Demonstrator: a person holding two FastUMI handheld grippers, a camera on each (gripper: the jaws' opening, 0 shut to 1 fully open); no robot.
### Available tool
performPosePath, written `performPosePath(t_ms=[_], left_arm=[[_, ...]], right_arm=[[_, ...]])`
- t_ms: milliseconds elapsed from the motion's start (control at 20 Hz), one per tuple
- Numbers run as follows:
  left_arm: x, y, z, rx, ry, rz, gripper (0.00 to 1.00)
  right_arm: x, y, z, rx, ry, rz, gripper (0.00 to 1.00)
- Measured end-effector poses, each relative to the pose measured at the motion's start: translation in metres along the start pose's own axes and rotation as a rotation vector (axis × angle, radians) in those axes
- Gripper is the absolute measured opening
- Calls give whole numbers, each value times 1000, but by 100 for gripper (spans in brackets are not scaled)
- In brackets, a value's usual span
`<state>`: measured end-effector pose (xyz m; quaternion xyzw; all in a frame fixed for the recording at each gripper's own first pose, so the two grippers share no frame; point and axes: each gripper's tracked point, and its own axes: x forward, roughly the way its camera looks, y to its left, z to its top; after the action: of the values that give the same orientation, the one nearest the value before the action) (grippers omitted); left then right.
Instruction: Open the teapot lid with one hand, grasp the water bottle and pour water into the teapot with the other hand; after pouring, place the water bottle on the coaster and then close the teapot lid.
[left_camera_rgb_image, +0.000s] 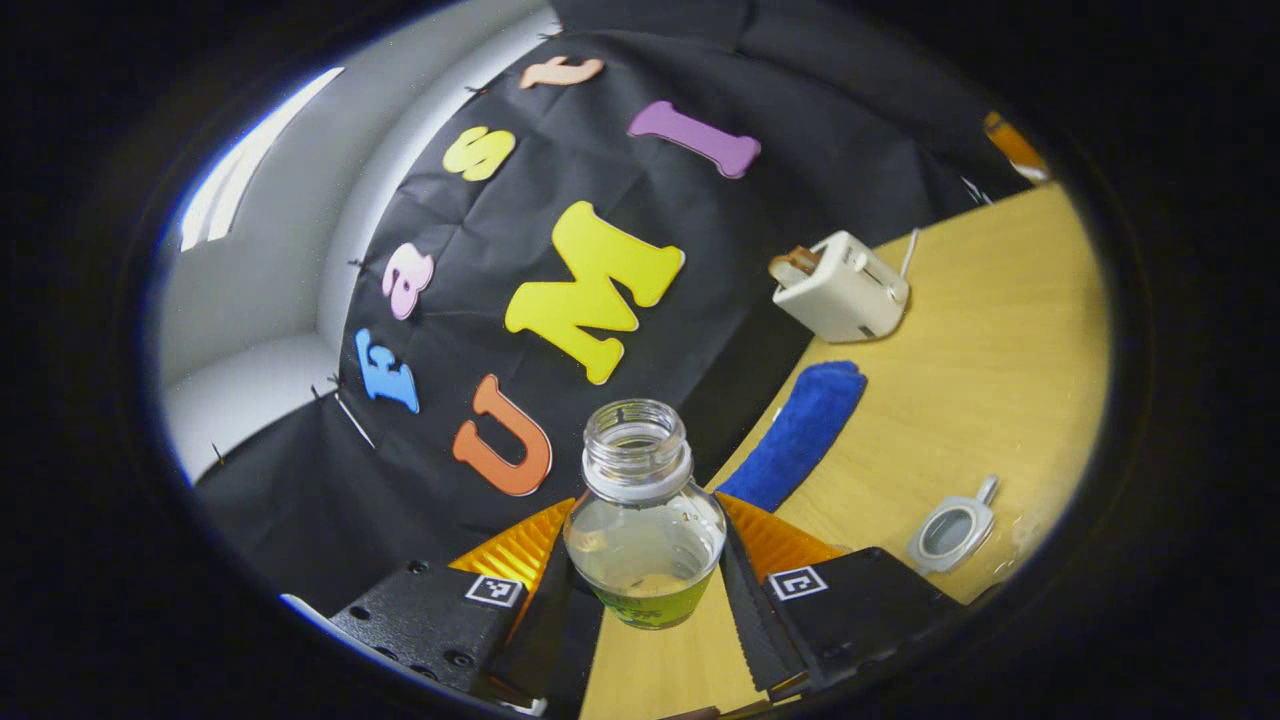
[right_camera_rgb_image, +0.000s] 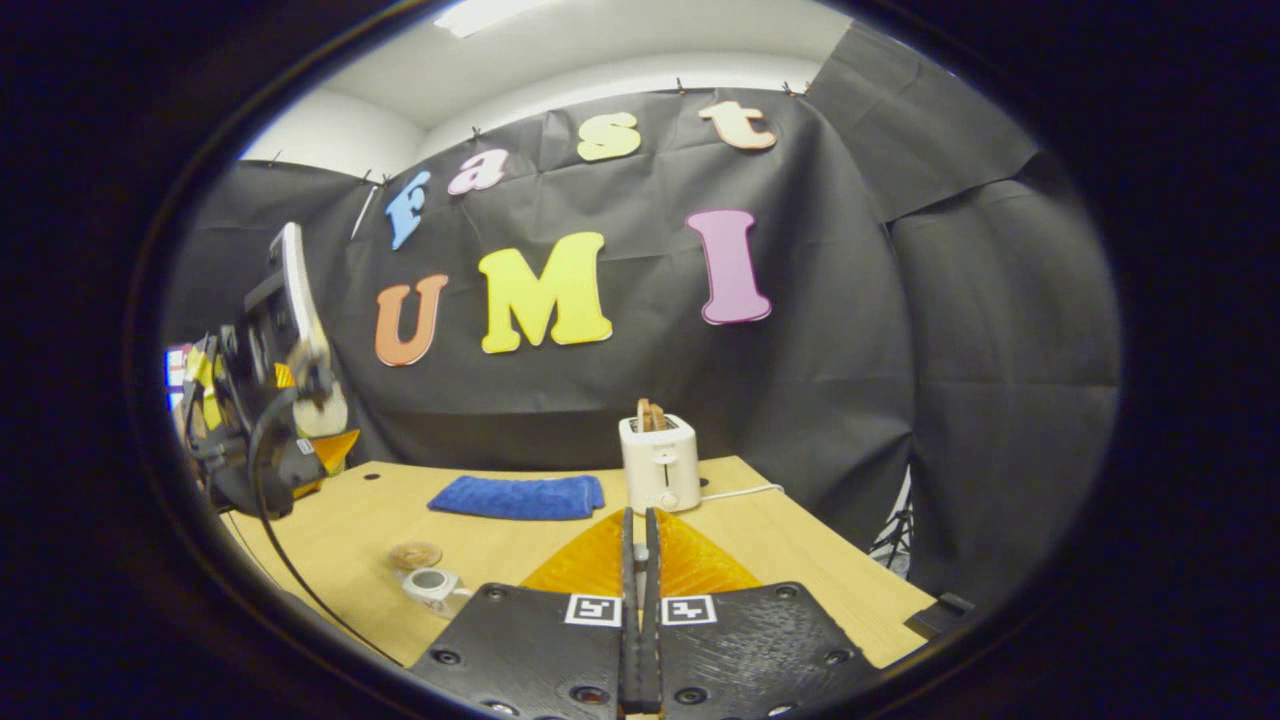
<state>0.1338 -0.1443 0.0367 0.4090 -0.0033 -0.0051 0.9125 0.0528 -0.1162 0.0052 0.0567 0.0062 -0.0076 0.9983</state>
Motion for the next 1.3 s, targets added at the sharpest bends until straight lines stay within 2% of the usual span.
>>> performPosePath(t_ms=[250, 350, 500, 700, 800, 1050, 1150, 1300], left_arm=[[1, 34, -13, -407, 12, 27, 74], [9, 32, -25, -520, 50, -3, 74], [20, 9, -51, -658, 129, -89, 74], [46, -28, -76, -735, 188, -182, 75], [57, -45, -91, -756, 218, -204, 75], [86, -75, -112, -808, 249, -235, 77], [95, -81, -123, -800, 283, -228, 76], [100, -83, -118, -787, 251, -231, 77]], right_arm=[[2, 26, -8, -52, 14, 33, 0], [5, 36, -15, -67, 27, 49, 0], [8, 45, -23, -94, 44, 59, 0], [12, 47, -30, -103, 57, 55, 0], [16, 46, -36, -107, 71, 48, 0], [21, 44, -44, -118, 86, 42, 0], [23, 43, -45, -118, 93, 39, 0], [26, 43, -50, -126, 103, 39, 0]])
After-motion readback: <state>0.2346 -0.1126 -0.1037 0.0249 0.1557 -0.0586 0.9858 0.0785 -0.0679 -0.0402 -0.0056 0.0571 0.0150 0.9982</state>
